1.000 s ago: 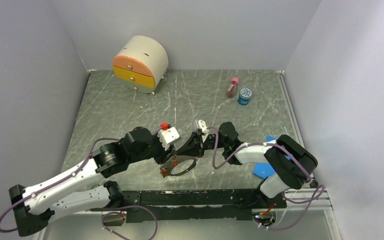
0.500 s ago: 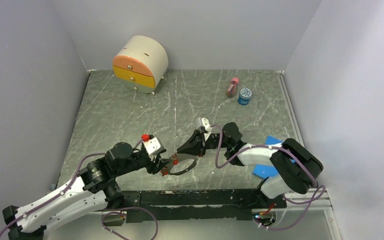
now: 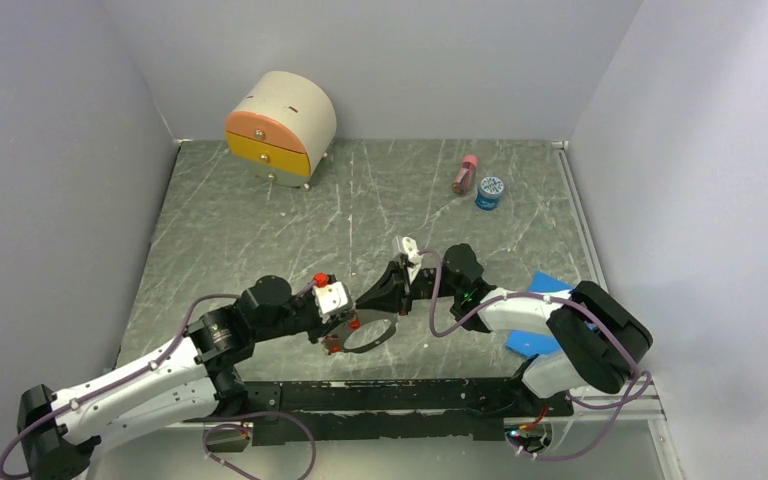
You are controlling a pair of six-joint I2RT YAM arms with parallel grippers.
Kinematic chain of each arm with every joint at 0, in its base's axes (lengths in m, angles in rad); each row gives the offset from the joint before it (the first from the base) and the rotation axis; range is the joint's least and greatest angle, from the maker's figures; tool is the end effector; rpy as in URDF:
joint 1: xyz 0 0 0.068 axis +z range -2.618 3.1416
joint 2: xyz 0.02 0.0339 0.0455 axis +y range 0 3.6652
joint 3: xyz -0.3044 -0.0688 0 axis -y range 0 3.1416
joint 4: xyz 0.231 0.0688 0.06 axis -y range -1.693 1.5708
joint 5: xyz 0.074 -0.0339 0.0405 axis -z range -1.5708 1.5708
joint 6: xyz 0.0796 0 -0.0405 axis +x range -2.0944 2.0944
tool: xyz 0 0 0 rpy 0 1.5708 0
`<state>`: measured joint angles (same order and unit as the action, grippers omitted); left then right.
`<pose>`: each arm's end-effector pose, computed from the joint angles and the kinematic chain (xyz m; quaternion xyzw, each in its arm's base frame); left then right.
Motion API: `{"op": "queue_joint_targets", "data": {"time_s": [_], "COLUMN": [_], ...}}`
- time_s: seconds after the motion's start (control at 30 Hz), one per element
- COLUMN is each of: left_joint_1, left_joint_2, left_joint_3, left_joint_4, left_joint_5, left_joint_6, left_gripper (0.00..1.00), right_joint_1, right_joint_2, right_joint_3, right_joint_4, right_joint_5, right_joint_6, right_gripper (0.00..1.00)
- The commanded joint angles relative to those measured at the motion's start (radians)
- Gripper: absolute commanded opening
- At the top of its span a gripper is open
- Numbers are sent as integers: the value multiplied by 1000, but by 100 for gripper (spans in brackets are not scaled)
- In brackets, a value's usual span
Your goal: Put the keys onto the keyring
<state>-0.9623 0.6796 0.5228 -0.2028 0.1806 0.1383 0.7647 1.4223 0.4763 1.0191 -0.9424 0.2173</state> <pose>0.0816 -0.1422 0.2744 0.4719 0.6711 -0.2950 0.4898 0.1569 0.2398 0.2711 -0.4841 0.4942 0.5803 0.4298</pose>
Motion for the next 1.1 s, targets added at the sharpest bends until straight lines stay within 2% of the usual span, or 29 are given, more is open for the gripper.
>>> {"op": "queue_joint_targets", "data": {"time_s": [0.0,0.1,0.27,0.43,0.53,0.67,0.7,0.73,0.77,1.07], "left_joint_1": [4,4,4,-2,-23,-47,-48,-49,-49,-49], "left_joint_2": [26,29,37,117,166,156,145,132,119,-22], "left_joint_3": [34,45,72,122,134,121,120,119,117,115], "left_joint_4": [52,20,-35,-106,-120,-86,-81,-76,-74,-68], "left_joint_5": [29,50,82,119,106,56,50,41,34,-117], "left_joint_6": [45,44,23,24,36,39,37,33,30,-48], "left_gripper": [17,3,3,3,11,24,29,46,49,51], "right_joint_1": [3,4,3,3,3,3,3,4,3,3], "right_joint_2": [-33,-36,-34,-38,-41,-46,-51,-55,-58,-94], "right_joint_3": [30,31,33,34,39,35,36,37,37,17], "right_joint_4": [41,36,46,46,32,24,15,6,0,4], "right_joint_5": [12,16,23,34,37,43,44,45,45,91], "right_joint_6": [-9,-11,-1,2,4,-1,-4,-7,-11,-13], "right_gripper": [0,0,0,0,0,0,0,0,0,0]}}
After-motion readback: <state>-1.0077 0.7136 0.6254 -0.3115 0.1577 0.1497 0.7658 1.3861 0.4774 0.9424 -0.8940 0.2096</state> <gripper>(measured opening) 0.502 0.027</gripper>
